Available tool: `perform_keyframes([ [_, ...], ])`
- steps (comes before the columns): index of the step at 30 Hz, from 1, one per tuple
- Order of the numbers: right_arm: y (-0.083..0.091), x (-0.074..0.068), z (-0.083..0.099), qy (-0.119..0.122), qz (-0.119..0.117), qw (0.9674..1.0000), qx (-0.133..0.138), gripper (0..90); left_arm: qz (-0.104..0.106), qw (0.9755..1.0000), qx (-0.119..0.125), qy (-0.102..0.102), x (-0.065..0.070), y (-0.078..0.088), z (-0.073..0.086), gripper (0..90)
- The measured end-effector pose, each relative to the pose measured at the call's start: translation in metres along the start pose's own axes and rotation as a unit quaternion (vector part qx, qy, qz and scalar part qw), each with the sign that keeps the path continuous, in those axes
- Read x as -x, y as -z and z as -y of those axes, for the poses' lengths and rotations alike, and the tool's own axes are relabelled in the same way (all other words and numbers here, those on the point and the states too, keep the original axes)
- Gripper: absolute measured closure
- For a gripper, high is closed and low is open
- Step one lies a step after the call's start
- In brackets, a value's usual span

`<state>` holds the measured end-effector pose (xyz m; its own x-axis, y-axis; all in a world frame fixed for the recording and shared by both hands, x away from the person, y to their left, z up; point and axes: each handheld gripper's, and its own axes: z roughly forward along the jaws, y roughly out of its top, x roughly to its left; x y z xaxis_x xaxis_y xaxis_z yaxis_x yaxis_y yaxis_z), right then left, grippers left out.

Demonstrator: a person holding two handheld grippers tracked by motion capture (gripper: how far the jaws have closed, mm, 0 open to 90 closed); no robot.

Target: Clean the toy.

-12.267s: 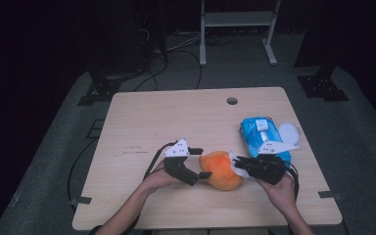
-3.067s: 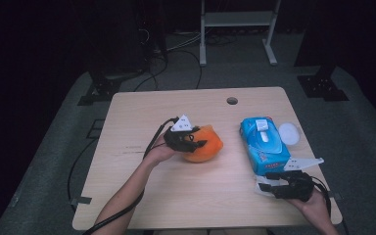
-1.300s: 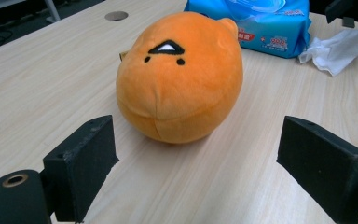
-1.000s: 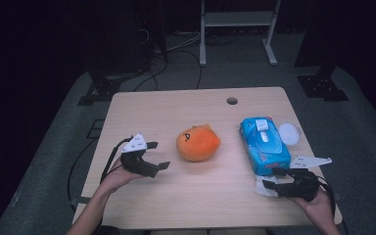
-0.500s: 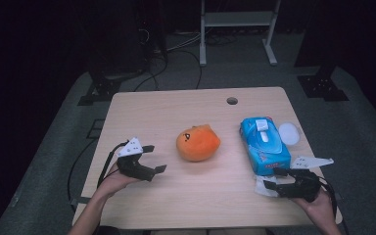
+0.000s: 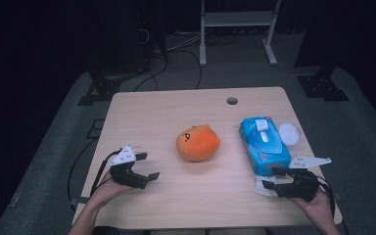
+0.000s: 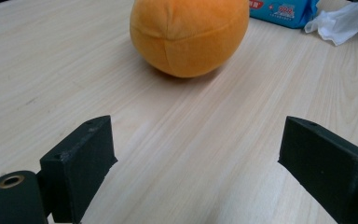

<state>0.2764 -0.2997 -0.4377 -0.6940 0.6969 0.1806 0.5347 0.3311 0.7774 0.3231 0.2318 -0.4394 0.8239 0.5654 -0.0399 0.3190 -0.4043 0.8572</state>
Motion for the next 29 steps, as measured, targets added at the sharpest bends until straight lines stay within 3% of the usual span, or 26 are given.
perform_keyframes([
  [11,-0.003,-0.001,0.002,0.001,-0.002,1.0000,-0.008,29.7,-0.003,0.9999,-0.002,0.009,0.003,0.001,0.014,9.6],
  [29,-0.003,-0.003,0.003,0.007,-0.009,0.9999,-0.006,28.5,-0.008,0.9998,-0.001,0.021,0.004,-0.002,0.024,9.0],
])
